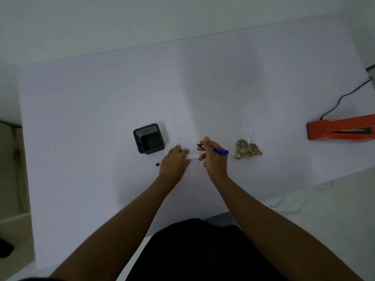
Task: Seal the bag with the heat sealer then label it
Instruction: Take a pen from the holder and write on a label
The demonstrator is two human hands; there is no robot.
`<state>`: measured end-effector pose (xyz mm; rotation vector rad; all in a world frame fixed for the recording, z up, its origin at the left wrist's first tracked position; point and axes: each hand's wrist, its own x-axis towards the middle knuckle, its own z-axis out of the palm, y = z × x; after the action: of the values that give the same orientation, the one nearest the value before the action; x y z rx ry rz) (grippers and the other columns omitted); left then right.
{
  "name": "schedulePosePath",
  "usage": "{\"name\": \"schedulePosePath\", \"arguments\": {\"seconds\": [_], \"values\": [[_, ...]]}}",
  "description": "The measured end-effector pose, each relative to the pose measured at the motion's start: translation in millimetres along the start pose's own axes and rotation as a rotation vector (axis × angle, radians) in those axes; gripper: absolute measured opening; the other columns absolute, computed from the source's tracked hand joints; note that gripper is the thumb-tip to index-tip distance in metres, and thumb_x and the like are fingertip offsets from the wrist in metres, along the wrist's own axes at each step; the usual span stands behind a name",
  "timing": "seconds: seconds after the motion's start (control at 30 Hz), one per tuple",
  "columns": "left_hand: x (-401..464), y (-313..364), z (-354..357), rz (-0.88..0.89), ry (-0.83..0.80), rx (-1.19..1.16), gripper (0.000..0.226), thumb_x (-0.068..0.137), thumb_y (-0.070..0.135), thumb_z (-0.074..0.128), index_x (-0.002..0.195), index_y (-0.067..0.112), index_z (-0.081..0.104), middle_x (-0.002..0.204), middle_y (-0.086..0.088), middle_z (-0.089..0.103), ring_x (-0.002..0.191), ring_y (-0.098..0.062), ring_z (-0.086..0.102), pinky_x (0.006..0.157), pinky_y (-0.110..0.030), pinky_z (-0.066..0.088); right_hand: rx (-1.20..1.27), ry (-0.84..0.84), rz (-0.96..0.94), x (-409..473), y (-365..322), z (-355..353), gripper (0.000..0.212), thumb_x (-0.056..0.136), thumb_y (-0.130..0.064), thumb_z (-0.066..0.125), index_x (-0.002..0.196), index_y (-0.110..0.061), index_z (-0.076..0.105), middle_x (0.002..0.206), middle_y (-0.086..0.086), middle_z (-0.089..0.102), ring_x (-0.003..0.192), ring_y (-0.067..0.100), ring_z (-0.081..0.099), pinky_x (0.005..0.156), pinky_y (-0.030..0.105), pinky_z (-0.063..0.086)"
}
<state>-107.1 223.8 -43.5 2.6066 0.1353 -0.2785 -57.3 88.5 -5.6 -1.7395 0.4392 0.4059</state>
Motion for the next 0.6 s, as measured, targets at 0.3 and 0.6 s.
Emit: {"name": "schedulePosePath", "arguments": {"seconds": [0.3,0.6], "values": [[4.7,7.3,4.9,-0.050,0.002,0.009,0.008,0.092,0.013,0.064,0.099,0.011,0.068,0.089,-0.005,0.063,0.075,-0.015,0.056,0.063,-0.025,0.050,-0.269,-0.106,-0.260,1.3,15.3,16.9,0.016,0.097,-0.028,0.062,0.096,-0.013,0.069,0.086,-0.005,0.070,0.076,0.001,0.065,0.070,0.011,0.049],[-7.8,10.9,4.5,-0.015,-0.033,0.073,0.004,0.087,0.010,0.071,0.087,0.007,0.073,0.081,-0.008,0.070,0.070,-0.019,0.062,0.061,-0.030,0.056,-0.402,-0.182,-0.284,7.2,35.9,25.0,0.022,0.099,-0.033,0.058,0.089,-0.014,0.063,0.077,0.002,0.066,0.071,0.016,0.065,0.069,0.035,0.058]]}}
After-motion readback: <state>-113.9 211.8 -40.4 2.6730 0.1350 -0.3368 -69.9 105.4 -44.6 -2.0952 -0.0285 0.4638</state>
